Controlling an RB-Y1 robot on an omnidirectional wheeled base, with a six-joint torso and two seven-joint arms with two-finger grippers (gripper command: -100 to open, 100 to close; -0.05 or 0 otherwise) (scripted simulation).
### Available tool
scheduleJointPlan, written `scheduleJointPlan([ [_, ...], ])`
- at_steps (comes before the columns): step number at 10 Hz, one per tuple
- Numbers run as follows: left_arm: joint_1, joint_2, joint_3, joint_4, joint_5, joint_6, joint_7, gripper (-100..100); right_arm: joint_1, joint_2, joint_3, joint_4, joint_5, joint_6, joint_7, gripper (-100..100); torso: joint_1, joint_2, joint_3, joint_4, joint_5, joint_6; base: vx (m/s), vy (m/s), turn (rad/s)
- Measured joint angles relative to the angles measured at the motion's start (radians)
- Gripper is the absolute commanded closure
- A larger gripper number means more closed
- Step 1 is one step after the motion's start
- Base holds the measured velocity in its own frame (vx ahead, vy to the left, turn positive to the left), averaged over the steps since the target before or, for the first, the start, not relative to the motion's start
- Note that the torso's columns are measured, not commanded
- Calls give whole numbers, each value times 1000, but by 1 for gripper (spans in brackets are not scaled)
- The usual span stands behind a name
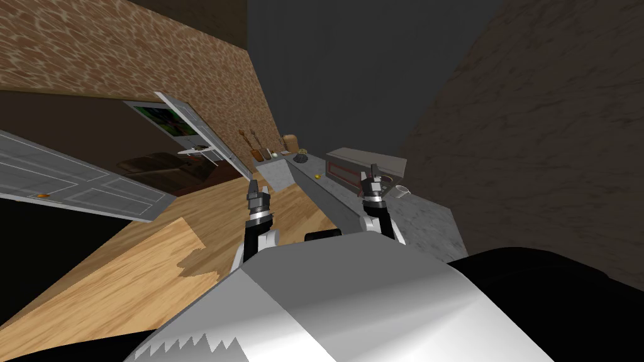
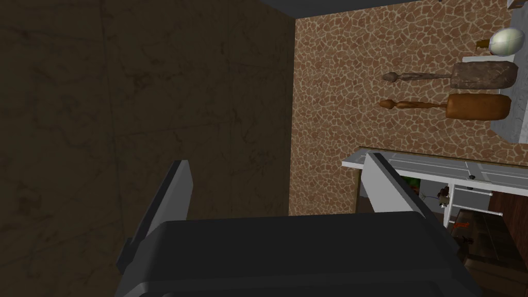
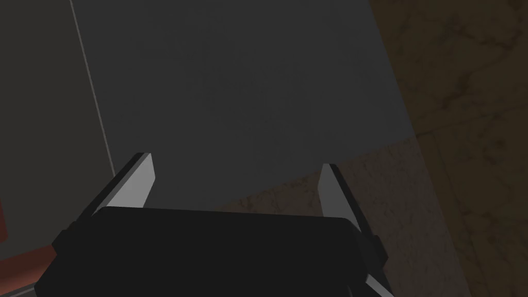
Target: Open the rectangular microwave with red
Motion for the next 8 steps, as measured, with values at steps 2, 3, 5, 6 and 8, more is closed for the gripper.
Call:
scheduleJointPlan([
  [2, 0, 0, 0, 0, 0, 0, 0, 0, 0, 0, 0, 0, 0, 0, 0, 0, 0, 104, -209, 105, 0, 0, 0, 0, 0],
  [3, 0, 0, 0, 0, 0, 0, 0, 0, 0, 0, 0, 0, 0, 0, 0, 0, 0, 175, -351, 176, 0, 0, 0, 0, 0],
  [5, 0, 0, 0, 0, 0, 0, 0, 0, 0, 0, 0, 0, 0, 0, 0, 0, 0, 322, -644, 322, 0, 0, 0, 0, 0],
  [6, 0, 0, 0, 0, 0, 0, 0, 0, 0, 0, 0, 0, 0, 0, 0, 0, 0, 396, -792, 396, 0, 0, 0, 0, 0],
  [8, 0, 0, 0, 0, 0, 0, 0, 0, 0, 0, 0, 0, 0, 0, 0, 0, 0, 544, -1087, 544, 0, 0, 0, 0, 0],
])
